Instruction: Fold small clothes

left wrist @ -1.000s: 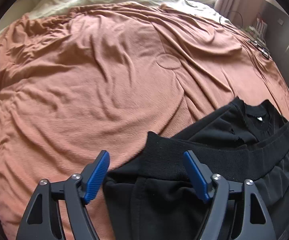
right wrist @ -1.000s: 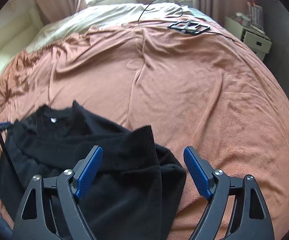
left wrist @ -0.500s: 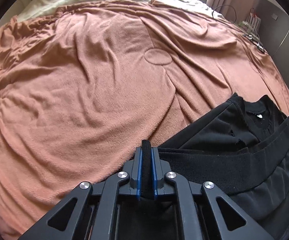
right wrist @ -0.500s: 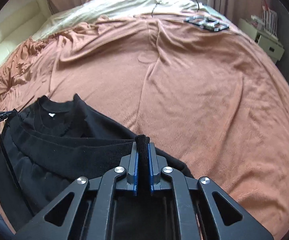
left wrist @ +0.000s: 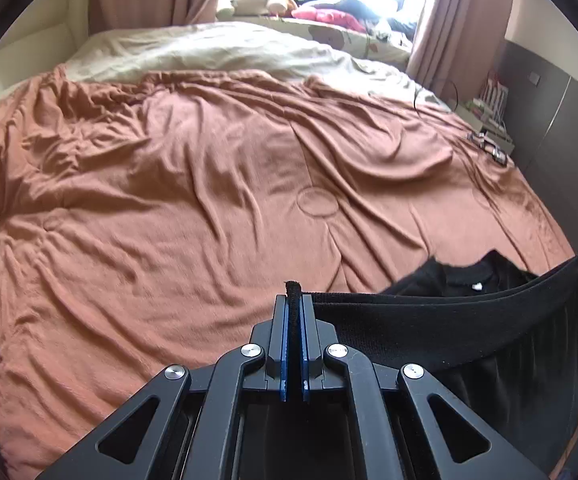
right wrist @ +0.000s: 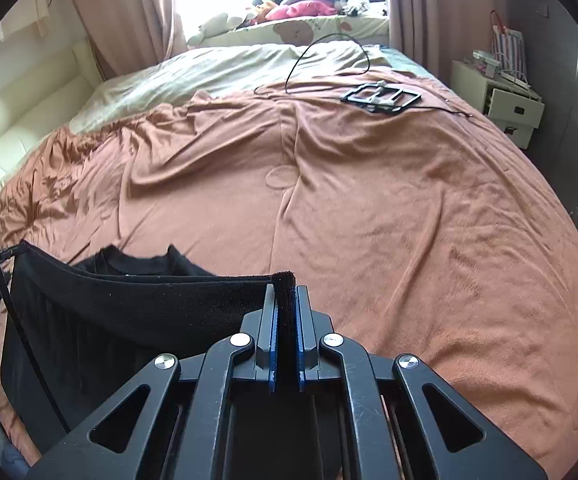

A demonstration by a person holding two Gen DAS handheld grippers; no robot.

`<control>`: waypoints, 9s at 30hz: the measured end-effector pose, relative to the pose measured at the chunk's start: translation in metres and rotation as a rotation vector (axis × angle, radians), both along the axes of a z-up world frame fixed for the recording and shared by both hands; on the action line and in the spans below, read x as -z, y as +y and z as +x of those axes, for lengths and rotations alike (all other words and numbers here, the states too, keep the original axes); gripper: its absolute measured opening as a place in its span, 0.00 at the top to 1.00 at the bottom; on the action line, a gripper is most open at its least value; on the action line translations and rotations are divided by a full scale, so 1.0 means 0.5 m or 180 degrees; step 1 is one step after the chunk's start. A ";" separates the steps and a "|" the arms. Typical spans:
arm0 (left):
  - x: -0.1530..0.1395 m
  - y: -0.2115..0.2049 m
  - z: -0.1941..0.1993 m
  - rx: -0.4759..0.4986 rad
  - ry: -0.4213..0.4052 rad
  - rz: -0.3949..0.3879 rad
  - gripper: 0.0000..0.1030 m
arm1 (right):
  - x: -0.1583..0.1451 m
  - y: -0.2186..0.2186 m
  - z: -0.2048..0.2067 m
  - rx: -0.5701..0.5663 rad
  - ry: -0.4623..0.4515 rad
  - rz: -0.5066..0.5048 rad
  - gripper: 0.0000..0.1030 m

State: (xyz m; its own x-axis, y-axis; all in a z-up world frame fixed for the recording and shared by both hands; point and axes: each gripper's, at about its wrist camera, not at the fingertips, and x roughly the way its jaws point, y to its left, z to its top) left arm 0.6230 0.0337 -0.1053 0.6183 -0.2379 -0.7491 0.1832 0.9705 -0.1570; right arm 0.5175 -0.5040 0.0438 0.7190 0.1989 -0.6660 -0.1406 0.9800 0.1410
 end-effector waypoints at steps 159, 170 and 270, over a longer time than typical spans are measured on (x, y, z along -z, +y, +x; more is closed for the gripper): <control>0.130 0.172 -0.670 -0.0634 0.0625 -0.1914 0.88 | 0.128 -0.072 -0.502 0.0382 0.0899 0.1050 0.87; 0.139 0.170 -0.683 -0.0741 0.0417 -0.2002 0.88 | -0.036 0.093 -0.519 -0.0047 0.0476 0.0472 0.87; -0.046 0.067 -0.594 -0.0102 0.0248 -0.2924 0.88 | 0.234 0.483 -0.346 -0.1000 0.1450 0.0422 0.95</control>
State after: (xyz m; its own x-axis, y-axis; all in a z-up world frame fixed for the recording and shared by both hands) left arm 0.3262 0.0674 -0.0822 0.5905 -0.7434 -0.3141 0.1150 0.4628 -0.8790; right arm 0.3442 -0.2626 -0.0733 0.2578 0.4600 -0.8497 -0.3185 0.8707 0.3747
